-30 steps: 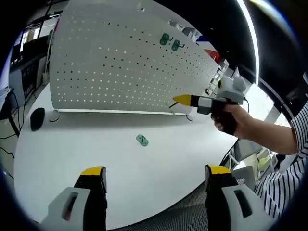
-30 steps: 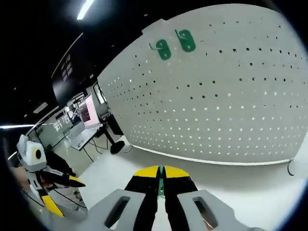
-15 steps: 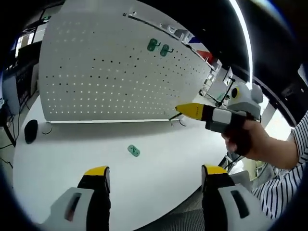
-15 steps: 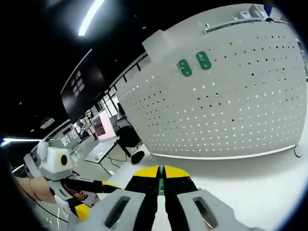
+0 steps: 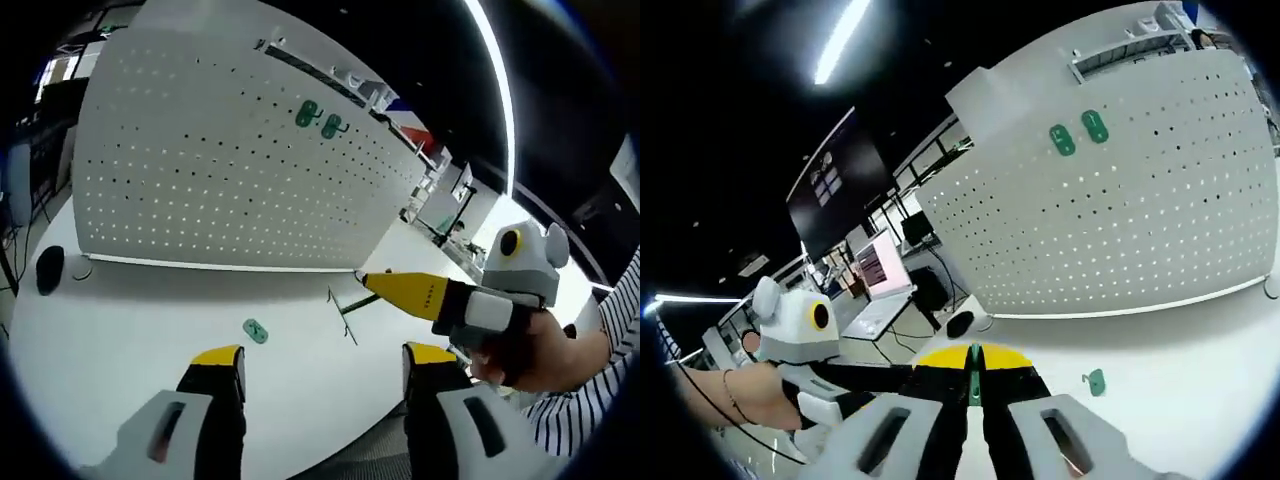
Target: Insert the hook assembly into the mounting plate slot until the hook locks in place.
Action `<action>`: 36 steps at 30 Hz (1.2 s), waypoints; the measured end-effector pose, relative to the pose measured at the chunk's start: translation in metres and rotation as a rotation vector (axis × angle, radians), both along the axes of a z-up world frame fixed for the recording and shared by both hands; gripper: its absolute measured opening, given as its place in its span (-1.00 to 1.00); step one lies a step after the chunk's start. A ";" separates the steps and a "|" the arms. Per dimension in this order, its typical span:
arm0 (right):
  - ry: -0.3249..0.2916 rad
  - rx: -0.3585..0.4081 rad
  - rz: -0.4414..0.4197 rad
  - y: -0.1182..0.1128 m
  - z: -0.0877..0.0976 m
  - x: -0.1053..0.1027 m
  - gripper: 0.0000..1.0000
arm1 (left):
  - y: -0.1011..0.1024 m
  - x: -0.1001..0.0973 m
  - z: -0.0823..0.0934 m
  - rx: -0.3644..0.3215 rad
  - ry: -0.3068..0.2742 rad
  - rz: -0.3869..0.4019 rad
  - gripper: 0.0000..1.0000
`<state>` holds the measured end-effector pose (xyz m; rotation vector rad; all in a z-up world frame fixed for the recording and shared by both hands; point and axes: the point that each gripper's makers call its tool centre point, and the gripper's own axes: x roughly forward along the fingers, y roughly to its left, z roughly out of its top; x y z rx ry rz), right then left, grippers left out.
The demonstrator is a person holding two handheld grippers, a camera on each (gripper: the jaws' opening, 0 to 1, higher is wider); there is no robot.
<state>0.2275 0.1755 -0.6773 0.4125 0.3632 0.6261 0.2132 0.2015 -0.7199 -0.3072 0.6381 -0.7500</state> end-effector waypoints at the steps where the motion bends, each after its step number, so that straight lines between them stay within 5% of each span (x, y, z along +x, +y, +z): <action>1: 0.000 0.001 0.001 0.001 0.000 0.000 -1.00 | 0.000 0.000 0.001 -0.003 -0.003 0.002 0.23; 13: -0.029 0.020 0.027 0.018 0.010 -0.012 -1.00 | -0.006 -0.007 0.013 -0.128 0.023 -0.001 -0.33; 24: -0.060 0.020 0.029 0.017 0.015 -0.018 -1.00 | -0.014 -0.012 0.016 -0.191 0.044 -0.011 -0.66; 29: -0.125 -0.018 0.019 0.015 0.024 -0.022 -1.00 | -0.017 -0.010 0.020 -0.219 0.039 -0.007 -0.83; 36: -0.156 -0.037 0.027 0.016 0.028 -0.023 -1.00 | -0.020 -0.011 0.022 -0.241 0.031 -0.005 -0.90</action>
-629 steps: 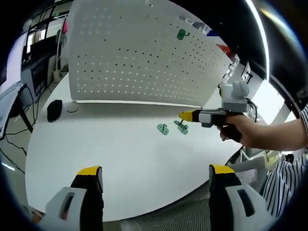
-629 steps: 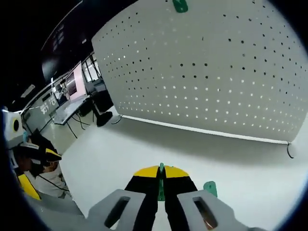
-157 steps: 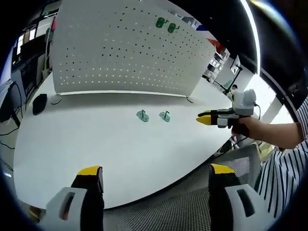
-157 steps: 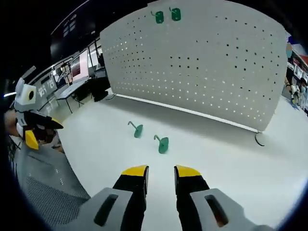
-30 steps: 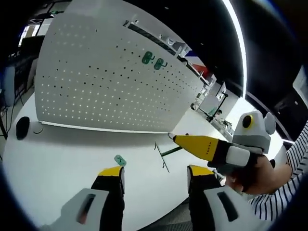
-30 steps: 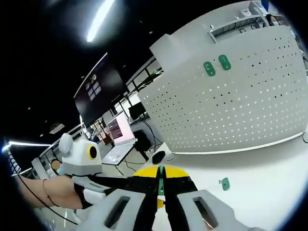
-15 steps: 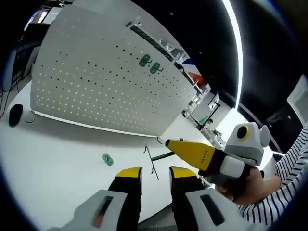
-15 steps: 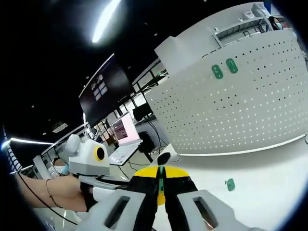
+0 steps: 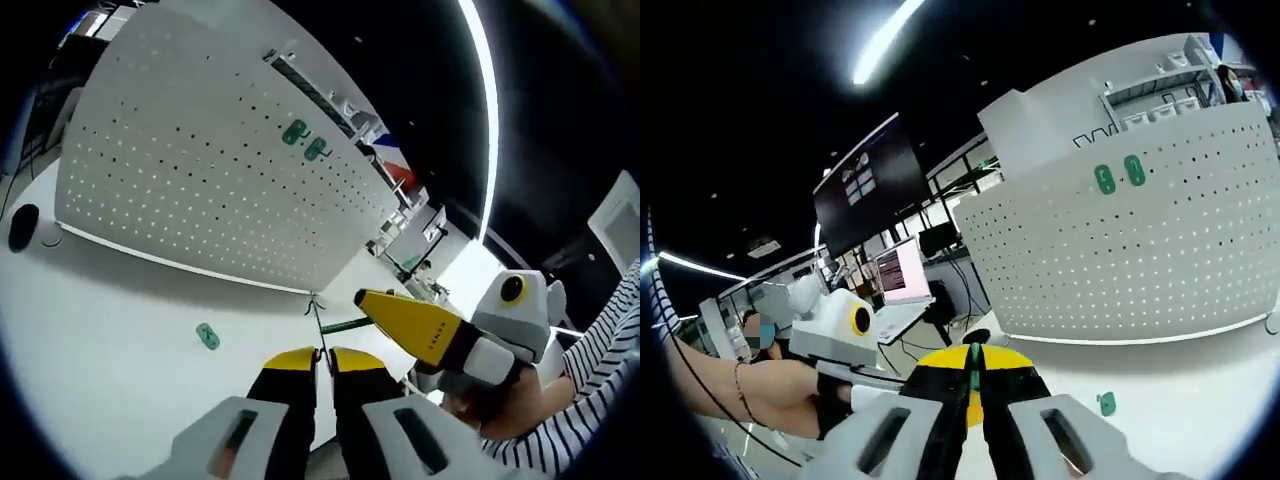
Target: Insert the hook assembly into the mounting plate slot until the hook locks in place.
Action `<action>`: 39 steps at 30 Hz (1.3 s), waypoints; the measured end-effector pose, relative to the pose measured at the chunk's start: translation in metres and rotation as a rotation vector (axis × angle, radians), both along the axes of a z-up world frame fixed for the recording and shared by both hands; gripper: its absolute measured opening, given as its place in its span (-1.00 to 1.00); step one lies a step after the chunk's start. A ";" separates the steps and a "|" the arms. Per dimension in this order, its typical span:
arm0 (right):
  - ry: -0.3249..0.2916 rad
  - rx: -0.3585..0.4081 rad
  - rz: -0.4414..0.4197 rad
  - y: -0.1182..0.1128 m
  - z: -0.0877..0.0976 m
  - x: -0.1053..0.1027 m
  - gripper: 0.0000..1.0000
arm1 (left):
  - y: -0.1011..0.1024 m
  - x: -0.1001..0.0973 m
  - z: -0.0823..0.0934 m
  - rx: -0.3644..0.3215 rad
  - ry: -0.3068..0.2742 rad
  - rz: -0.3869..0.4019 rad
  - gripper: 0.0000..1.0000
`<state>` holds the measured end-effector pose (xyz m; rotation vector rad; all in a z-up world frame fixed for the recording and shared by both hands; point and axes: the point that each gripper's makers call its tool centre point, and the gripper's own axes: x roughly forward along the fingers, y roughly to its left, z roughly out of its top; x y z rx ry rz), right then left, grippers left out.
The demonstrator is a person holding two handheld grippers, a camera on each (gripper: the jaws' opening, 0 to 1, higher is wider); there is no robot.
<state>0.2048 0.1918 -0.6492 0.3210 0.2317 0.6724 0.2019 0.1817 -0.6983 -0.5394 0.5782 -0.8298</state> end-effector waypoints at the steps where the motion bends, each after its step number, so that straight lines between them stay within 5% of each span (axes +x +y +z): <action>1: -0.003 0.000 0.000 0.000 0.000 0.000 -1.00 | 0.001 0.000 0.000 -0.005 -0.002 0.000 -0.90; 9: -0.031 -0.033 0.022 0.009 0.002 -0.007 -1.00 | 0.008 0.001 0.002 -0.044 0.017 0.021 -0.96; 15: -0.033 -0.045 0.022 0.010 0.002 -0.006 -1.00 | 0.010 0.001 0.003 -0.010 0.007 0.017 -0.98; 21: -0.020 -0.059 0.048 0.013 0.000 -0.006 -0.99 | 0.021 0.007 0.005 0.149 -0.085 0.004 -0.98; 27: 0.021 -0.013 0.048 0.008 0.004 -0.002 -0.72 | 0.036 0.016 0.008 0.196 -0.122 0.055 -0.98; 35: 0.101 0.068 0.085 0.014 -0.001 -0.004 -0.73 | 0.037 0.013 0.007 0.300 -0.217 0.033 -0.98; 39: 0.081 0.058 0.081 0.015 0.001 -0.003 -0.77 | 0.031 0.012 0.011 0.311 -0.258 0.032 -0.98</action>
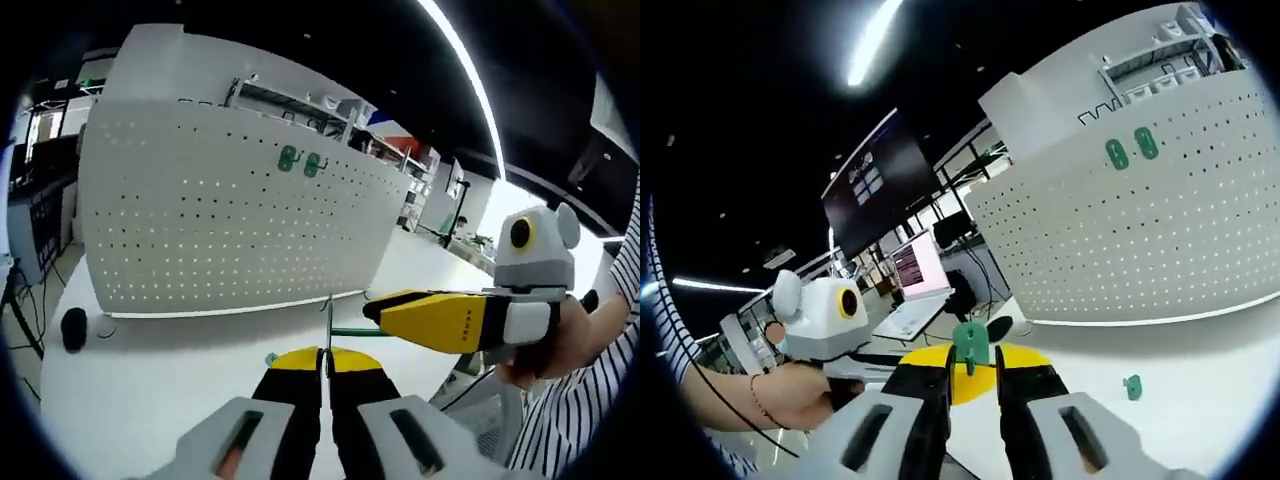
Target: Insert the hook assembly into the mounting plate slot until the hook locks in place.
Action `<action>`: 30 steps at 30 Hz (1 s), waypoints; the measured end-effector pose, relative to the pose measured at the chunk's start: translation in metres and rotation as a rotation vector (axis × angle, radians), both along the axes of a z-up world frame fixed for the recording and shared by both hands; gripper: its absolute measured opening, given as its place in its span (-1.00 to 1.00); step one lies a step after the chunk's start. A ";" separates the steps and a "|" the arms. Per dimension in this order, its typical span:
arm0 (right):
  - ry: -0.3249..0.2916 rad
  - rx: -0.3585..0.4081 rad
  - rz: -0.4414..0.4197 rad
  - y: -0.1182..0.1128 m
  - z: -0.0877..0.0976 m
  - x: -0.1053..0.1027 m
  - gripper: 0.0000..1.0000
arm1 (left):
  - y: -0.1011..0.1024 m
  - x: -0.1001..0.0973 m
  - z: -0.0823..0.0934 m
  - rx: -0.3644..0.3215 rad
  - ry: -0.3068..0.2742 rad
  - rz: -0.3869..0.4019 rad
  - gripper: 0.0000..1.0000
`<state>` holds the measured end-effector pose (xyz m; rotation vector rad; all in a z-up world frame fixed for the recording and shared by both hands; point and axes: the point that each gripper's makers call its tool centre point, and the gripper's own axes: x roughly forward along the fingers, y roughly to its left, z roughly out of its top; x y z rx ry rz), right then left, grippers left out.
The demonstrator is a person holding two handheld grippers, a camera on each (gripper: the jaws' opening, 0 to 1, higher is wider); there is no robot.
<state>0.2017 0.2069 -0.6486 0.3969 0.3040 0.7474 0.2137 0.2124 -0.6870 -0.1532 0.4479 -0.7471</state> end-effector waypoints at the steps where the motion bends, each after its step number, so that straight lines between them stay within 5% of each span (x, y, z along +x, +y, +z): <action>1: -0.003 0.003 0.001 0.000 0.001 0.000 -0.81 | 0.000 0.001 0.001 -0.009 -0.006 0.003 -0.98; 8: 0.057 0.057 0.009 0.000 -0.001 0.003 -0.91 | -0.005 0.001 0.004 -0.019 -0.025 -0.005 -0.98; 30: 0.058 0.068 0.005 -0.001 -0.004 0.008 -0.99 | -0.014 0.005 0.010 0.033 -0.093 -0.024 -0.98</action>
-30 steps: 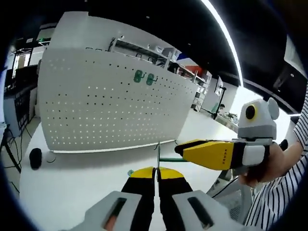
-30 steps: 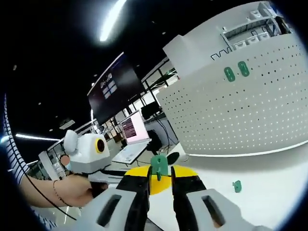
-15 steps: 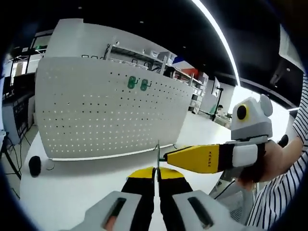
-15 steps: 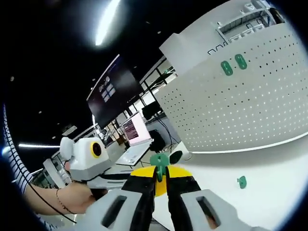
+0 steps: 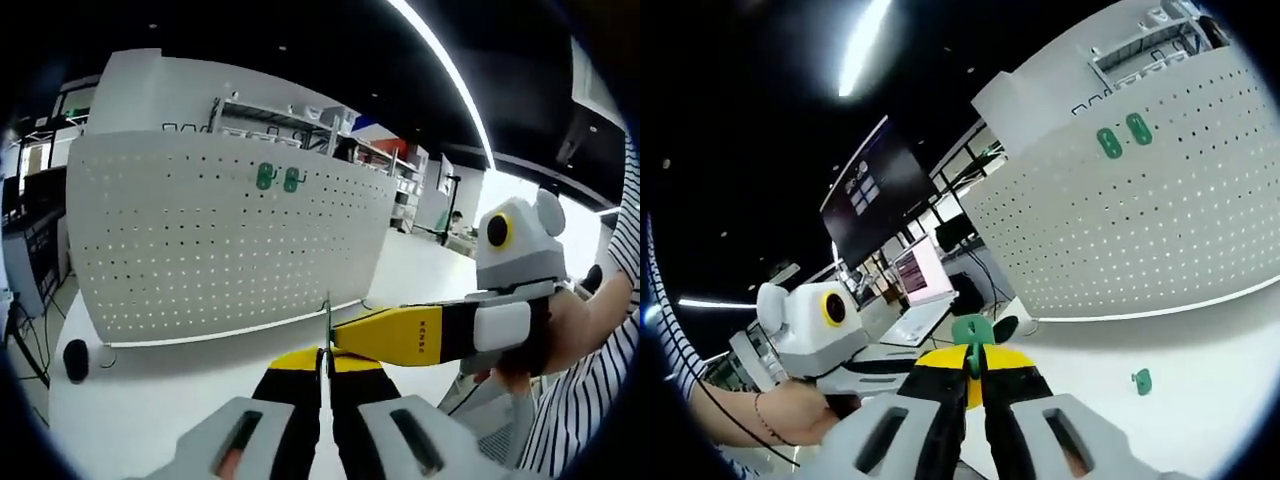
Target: Insert the hook assembly into the mounting plate slot until the hook locks in place.
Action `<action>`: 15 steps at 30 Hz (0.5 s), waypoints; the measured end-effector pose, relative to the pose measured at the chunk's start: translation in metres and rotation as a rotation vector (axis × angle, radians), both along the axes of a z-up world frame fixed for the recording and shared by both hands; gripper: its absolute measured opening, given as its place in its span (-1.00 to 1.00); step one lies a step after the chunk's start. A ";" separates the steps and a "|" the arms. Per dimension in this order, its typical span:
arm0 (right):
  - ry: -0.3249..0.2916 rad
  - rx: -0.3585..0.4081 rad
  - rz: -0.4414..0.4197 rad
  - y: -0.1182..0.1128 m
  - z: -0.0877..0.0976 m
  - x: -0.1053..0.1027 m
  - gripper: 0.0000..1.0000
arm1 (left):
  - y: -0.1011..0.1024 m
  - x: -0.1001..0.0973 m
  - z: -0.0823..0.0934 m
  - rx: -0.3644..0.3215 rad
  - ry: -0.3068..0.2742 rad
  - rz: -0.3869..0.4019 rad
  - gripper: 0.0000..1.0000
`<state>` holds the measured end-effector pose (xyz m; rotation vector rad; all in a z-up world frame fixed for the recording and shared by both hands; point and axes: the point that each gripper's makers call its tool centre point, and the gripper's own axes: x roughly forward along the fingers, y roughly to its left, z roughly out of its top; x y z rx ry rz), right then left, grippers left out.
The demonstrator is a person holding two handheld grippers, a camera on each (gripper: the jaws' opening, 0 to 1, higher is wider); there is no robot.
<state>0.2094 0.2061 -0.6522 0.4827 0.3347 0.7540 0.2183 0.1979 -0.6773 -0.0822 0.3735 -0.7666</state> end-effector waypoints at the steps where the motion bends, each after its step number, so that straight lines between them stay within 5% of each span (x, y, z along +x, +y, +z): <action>1: 0.013 0.015 -0.007 -0.001 0.000 0.000 -0.99 | 0.000 0.000 0.000 -0.002 -0.001 0.002 -0.97; 15: 0.000 0.013 0.004 0.001 0.004 0.001 -1.00 | 0.002 -0.002 -0.004 0.040 0.005 -0.015 -0.89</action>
